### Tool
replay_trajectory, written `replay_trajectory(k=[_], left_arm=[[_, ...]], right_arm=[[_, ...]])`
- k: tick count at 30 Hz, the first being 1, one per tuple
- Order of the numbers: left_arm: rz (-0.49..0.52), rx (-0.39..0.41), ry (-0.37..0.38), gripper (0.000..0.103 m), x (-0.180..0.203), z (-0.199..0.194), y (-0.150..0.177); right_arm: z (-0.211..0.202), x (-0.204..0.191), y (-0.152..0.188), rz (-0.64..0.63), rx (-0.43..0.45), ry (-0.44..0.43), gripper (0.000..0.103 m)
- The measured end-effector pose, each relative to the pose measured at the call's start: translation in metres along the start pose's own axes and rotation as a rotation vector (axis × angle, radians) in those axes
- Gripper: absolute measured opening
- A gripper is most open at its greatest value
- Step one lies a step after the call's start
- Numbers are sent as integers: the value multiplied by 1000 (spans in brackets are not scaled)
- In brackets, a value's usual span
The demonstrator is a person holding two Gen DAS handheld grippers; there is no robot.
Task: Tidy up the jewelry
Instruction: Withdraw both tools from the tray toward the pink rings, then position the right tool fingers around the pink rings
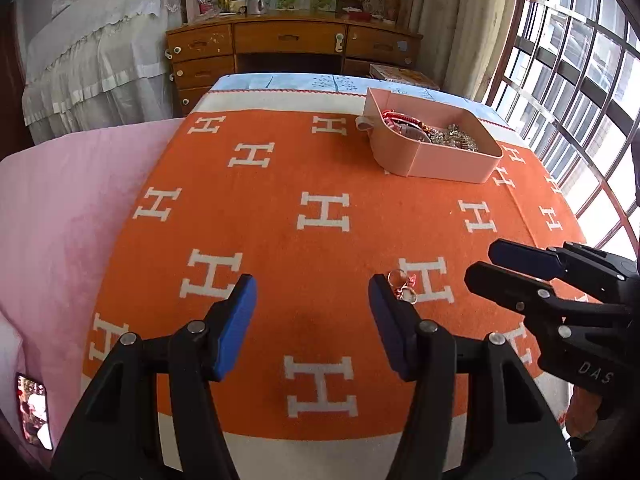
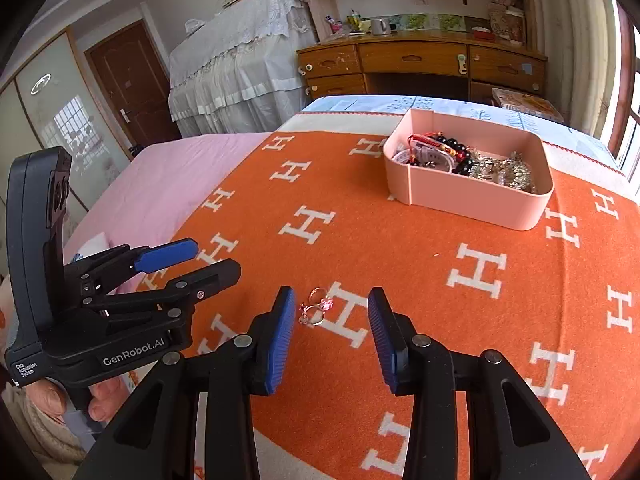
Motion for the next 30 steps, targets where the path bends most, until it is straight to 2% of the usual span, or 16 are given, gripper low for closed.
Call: replay_trajectory(k=[10, 22, 30], left_arm=[[-33, -48, 62, 55, -2, 18, 28], [-76, -48, 89, 55, -13, 25, 27], [-101, -58, 99, 55, -19, 31, 27]], right_arm=[[27, -7, 18, -74, -54, 7, 39], [51, -5, 29, -99, -111, 7, 39], [66, -12, 32, -161, -139, 3, 40]])
Point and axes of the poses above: each gripper's, at about its wrist camera, not at the fingertips, and z roughly the way its jaws point, x to its right, y to its underside, the point moved 10 cm from there along z, roughly the way its jaws point, and after that the axes turned 1 degree about y, right-handed, at the moved point
